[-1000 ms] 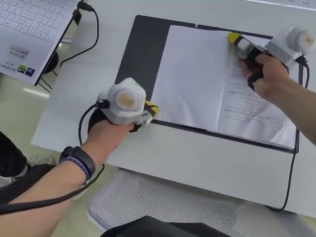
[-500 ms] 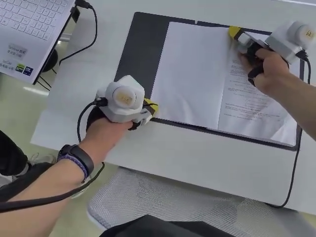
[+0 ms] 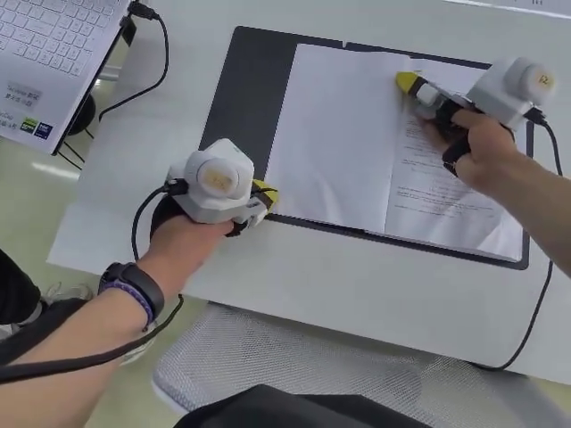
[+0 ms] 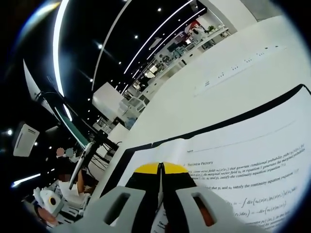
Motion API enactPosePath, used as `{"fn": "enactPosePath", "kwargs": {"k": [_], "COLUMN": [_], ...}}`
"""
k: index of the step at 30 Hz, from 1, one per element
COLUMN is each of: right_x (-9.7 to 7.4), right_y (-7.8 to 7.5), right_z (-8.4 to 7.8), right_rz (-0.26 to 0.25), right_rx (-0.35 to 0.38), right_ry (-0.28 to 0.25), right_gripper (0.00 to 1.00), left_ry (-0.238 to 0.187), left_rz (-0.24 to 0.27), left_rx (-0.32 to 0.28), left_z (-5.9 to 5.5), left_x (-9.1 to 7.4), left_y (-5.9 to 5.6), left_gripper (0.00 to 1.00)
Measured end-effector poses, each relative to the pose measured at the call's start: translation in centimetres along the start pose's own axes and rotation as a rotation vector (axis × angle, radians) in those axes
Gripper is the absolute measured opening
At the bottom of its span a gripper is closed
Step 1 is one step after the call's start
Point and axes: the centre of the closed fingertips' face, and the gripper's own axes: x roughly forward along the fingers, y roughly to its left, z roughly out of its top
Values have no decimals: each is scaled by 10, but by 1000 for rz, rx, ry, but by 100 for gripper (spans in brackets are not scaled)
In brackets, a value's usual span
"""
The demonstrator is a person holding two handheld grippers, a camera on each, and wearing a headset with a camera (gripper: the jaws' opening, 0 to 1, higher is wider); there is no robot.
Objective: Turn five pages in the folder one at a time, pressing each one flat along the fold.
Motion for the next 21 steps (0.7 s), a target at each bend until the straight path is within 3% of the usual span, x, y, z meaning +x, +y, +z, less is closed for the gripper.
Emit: {"fn": "enactPosePath", "kwargs": {"k": [15,21], "right_x": [-24,-39], "right_y": [12,26], "right_z": [-28,-44], "right_rz": [54,80], "right_rx": [2,-4], "right_ry": [54,79], "right_gripper": [0,0], "left_ry": [-6,-15], "left_rz": [-3,-11], "left_rx": [0,-12], "left_z": [-1,-3], "left_x": [1,2], "left_y": [1,4], "left_gripper": [0,0]}}
